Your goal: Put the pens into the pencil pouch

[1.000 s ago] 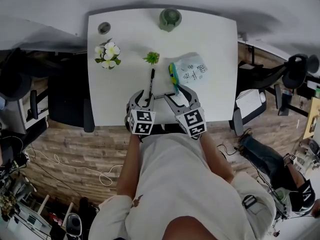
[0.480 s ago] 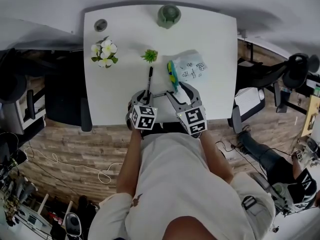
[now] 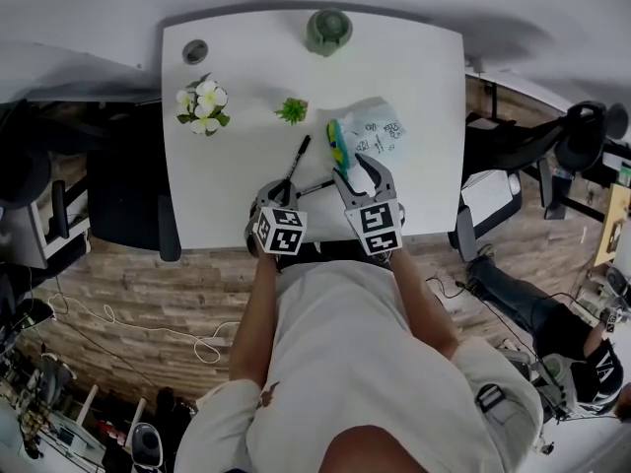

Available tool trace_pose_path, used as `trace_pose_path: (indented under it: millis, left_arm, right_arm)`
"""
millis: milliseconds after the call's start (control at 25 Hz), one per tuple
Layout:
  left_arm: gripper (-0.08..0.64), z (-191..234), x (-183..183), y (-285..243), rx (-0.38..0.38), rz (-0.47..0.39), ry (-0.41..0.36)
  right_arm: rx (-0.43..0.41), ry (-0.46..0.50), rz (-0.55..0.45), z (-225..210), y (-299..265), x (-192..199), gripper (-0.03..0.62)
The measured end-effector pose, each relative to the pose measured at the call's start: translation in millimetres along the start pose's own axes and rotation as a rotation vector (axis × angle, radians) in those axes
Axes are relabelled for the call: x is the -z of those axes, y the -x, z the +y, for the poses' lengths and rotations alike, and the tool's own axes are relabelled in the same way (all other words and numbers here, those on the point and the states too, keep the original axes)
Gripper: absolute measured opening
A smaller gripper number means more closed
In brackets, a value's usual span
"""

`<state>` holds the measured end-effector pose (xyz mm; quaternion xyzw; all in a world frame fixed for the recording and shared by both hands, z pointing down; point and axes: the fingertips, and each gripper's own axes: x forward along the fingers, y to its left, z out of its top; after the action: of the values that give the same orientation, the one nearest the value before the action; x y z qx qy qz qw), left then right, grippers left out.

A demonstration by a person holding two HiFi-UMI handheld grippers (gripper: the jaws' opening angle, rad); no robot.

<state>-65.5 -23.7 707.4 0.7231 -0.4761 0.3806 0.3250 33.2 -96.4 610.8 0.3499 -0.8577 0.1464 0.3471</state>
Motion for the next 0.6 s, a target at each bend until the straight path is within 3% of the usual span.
trace_pose_path:
  millis: [160, 440, 560, 600]
  left_arm:
    - [0.029, 1.8, -3.4, 5.6, 0.012, -0.005, -0.016]
    - [0.028, 2.1, -14.9, 20.1, 0.069, -0.026, -0.071]
    - [0.029, -0.5, -20.4, 25.6, 0.106, -0.033, -0.108]
    - [0.028, -1.7, -22.0, 27.3, 0.119, -0.034, -0.121]
  right_arm:
    - [0.068, 0.057, 0.064, -13.8, -10.5, 8.0, 0.198]
    - [0.094, 0.108, 0.13, -20.5, -28.7, 15.4, 0.155]
    - [0.102, 0.107, 0.148, -23.7, -31.4, 18.6, 0.048]
    - [0.1, 0.102, 0.146, -24.0, -30.8, 18.2, 0.04]
